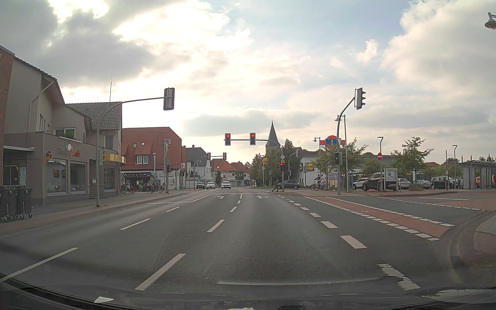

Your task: Follow the waypoints while adhering to traffic rules and regulations

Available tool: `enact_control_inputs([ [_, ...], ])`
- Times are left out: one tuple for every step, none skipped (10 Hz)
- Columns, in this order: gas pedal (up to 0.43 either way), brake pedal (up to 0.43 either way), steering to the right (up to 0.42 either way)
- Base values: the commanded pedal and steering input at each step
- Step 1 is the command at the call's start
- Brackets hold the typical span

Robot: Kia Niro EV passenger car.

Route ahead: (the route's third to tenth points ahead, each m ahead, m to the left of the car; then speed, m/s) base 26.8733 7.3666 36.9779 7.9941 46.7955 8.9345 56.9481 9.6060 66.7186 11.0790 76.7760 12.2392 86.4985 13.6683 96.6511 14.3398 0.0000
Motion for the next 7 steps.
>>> enact_control_inputs([
  [0.0, 0.22, -0.005],
  [0.0, 0.22, -0.005],
  [0.0, 0.22, -0.005],
  [0.0, 0.22, -0.005],
  [0.0, 0.22, -0.005],
  [0.0, 0.22, -0.005],
  [0.0, 0.22, -0.005],
])
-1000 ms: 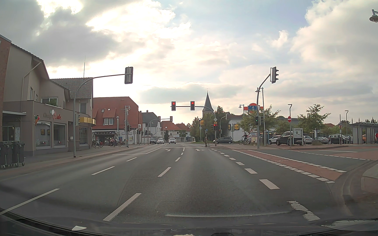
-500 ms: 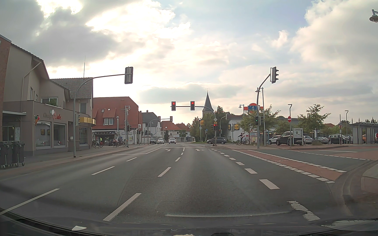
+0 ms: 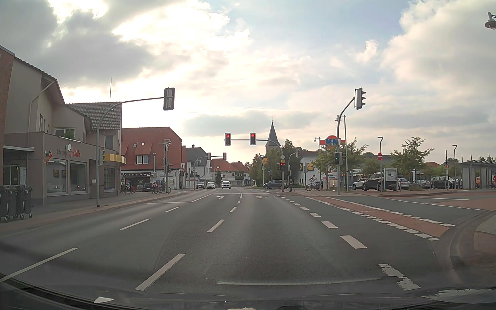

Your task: Follow the waypoints while adhering to traffic rules and regulations

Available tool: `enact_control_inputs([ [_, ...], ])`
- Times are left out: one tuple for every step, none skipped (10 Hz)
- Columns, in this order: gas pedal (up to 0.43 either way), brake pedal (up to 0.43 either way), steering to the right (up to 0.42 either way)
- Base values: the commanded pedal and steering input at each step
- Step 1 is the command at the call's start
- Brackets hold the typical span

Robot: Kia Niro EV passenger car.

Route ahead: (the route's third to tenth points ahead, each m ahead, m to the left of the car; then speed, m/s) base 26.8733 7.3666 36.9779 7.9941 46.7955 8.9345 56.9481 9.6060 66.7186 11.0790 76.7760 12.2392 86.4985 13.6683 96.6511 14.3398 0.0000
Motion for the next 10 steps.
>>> enact_control_inputs([
  [0.0, 0.22, -0.005],
  [0.0, 0.22, -0.005],
  [0.0, 0.22, -0.005],
  [0.0, 0.22, -0.005],
  [0.0, 0.22, -0.005],
  [0.0, 0.22, -0.005],
  [0.0, 0.22, -0.005],
  [0.0, 0.22, -0.005],
  [0.0, 0.22, -0.005],
  [0.0, 0.22, -0.005],
])
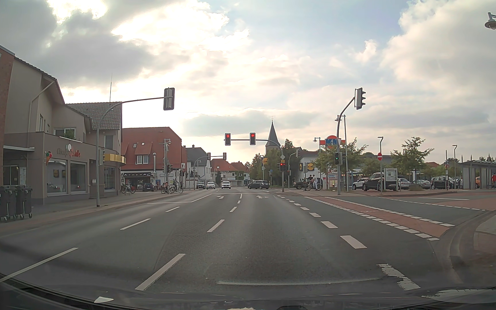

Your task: Follow the waypoints while adhering to traffic rules and regulations

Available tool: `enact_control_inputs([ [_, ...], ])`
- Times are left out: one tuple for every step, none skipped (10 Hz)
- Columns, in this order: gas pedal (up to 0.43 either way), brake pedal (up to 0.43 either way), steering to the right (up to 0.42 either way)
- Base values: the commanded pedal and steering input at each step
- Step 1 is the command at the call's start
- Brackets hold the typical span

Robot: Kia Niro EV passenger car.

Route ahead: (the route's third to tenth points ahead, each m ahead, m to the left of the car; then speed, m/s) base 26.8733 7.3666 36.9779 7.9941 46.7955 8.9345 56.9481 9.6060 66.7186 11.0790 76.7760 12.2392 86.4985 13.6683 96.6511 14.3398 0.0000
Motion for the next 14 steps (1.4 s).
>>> enact_control_inputs([
  [0.0, 0.22, -0.005],
  [0.0, 0.22, -0.005],
  [0.0, 0.22, -0.005],
  [0.0, 0.22, -0.005],
  [0.0, 0.22, -0.005],
  [0.0, 0.22, -0.005],
  [0.0, 0.22, -0.005],
  [0.0, 0.22, -0.005],
  [0.0, 0.22, -0.005],
  [0.0, 0.22, -0.005],
  [0.0, 0.22, -0.005],
  [0.0, 0.22, -0.005],
  [0.0, 0.22, -0.005],
  [0.0, 0.22, -0.005],
])
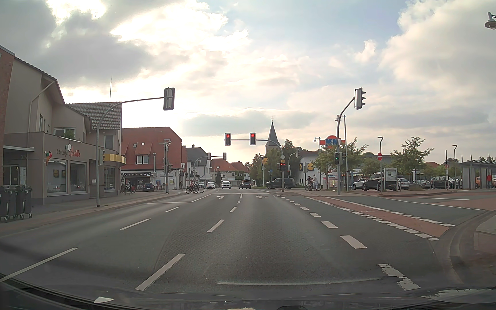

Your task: Follow the waypoints while adhering to traffic rules and regulations

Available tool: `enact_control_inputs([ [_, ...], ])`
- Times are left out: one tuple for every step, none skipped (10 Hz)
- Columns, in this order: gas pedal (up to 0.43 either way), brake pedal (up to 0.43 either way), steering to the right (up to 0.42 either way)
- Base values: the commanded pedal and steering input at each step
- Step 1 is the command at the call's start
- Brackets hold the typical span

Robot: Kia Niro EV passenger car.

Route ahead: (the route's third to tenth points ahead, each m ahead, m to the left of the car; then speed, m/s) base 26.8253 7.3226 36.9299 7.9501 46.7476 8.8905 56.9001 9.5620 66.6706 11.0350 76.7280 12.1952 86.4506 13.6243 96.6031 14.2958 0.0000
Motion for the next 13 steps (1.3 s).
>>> enact_control_inputs([
  [0.0, 0.22, -0.005],
  [0.0, 0.22, -0.005],
  [0.0, 0.22, -0.005],
  [0.0, 0.22, -0.005],
  [0.0, 0.22, -0.005],
  [0.0, 0.22, -0.005],
  [0.0, 0.22, -0.005],
  [0.0, 0.22, -0.005],
  [0.0, 0.22, -0.005],
  [0.0, 0.22, -0.005],
  [0.0, 0.22, -0.005],
  [0.0, 0.22, -0.005],
  [0.0, 0.22, -0.005],
])
